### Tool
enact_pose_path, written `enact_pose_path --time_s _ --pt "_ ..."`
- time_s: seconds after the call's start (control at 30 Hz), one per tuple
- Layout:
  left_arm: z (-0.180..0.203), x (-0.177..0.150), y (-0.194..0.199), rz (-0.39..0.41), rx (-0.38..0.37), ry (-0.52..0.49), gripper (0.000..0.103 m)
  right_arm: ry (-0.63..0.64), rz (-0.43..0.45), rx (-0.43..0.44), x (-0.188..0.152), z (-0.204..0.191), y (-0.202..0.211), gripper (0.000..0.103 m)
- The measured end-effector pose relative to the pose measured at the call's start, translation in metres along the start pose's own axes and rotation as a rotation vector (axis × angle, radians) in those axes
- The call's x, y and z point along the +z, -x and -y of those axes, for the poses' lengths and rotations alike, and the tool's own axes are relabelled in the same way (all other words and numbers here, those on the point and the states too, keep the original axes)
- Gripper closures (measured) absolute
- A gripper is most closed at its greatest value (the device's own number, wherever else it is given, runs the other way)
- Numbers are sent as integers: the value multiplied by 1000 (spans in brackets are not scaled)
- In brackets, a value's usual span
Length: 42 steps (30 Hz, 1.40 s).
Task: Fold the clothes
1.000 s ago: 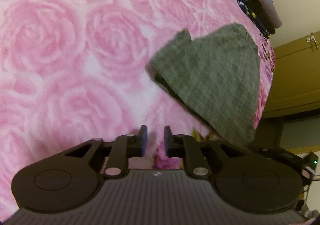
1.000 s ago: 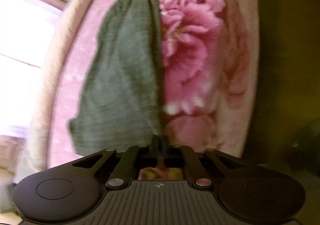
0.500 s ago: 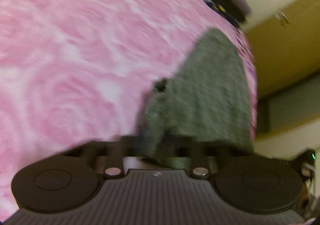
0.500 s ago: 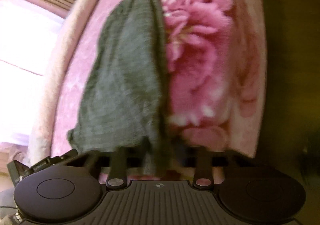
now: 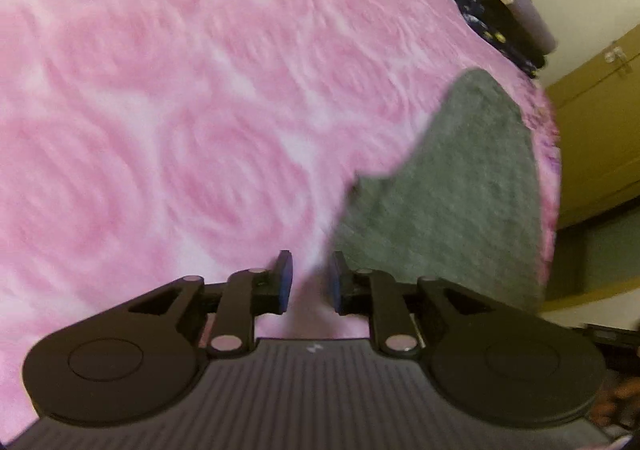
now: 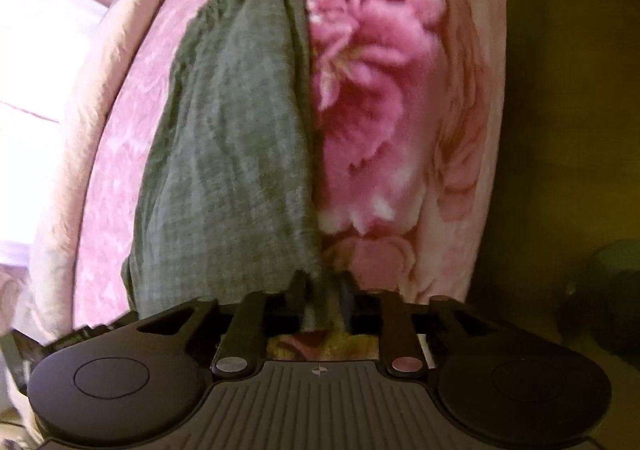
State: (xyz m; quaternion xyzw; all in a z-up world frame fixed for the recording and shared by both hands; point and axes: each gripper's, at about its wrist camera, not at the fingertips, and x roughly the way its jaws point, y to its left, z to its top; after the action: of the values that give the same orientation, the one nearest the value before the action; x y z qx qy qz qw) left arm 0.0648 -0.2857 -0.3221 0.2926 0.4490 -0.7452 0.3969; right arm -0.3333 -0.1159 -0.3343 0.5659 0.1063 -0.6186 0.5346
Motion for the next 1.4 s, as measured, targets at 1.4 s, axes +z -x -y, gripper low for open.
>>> enact_pose_path --time_s 1.4 --pt "72 -54 -2 -332 301 -140 94 228 -182 -342 -91 -50 19 54"
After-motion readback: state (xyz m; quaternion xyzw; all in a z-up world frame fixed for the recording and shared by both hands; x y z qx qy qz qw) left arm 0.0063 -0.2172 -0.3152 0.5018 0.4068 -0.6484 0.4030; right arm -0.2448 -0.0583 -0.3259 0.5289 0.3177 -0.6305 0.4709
